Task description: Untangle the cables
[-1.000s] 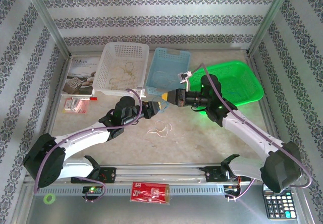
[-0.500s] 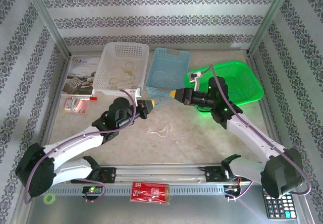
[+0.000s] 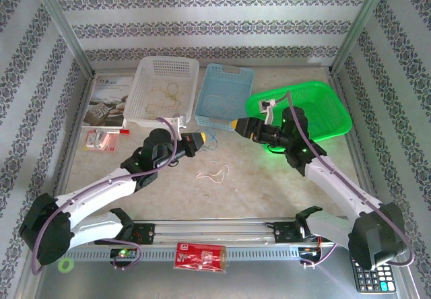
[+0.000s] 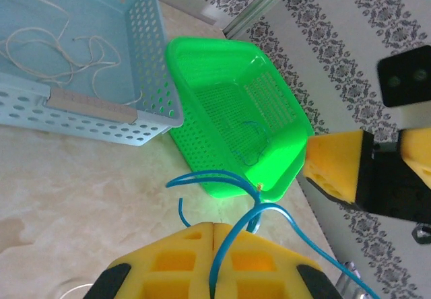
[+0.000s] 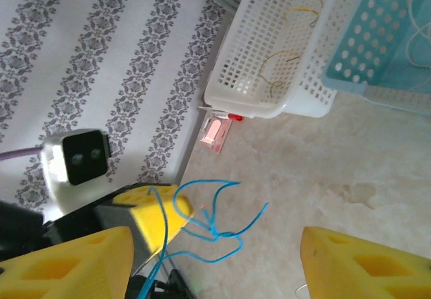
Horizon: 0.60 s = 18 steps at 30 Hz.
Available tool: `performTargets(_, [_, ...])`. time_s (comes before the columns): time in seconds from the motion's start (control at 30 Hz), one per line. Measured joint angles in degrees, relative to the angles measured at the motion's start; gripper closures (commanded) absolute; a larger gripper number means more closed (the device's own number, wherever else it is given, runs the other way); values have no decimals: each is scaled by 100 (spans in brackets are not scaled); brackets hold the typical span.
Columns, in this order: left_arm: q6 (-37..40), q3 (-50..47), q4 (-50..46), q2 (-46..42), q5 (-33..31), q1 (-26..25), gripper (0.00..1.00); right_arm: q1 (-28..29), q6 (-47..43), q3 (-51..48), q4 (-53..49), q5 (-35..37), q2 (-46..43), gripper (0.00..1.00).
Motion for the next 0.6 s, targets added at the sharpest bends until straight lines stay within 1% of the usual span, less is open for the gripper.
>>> performTargets(0.1, [-404,2,11,55,-28,7,100,203,-74,-63,17,166,-153,31])
performTargets(0.2, [-859,0,94,96,-96,20,100,535,-225,-212,20,437,-315,31])
performTargets(0.33, [-1449,-50,507,105,-223,22,100,881,-341,-485,22,820,-442,30])
performTargets(0.47, [-1792,-122,927,105,-289,22,100,907,-313,-693,90,1025,-374,31])
performTargets(0.6, [-1912,-129,1401,107,-304,26,100,907,-168,-756,352,1054,-129,31])
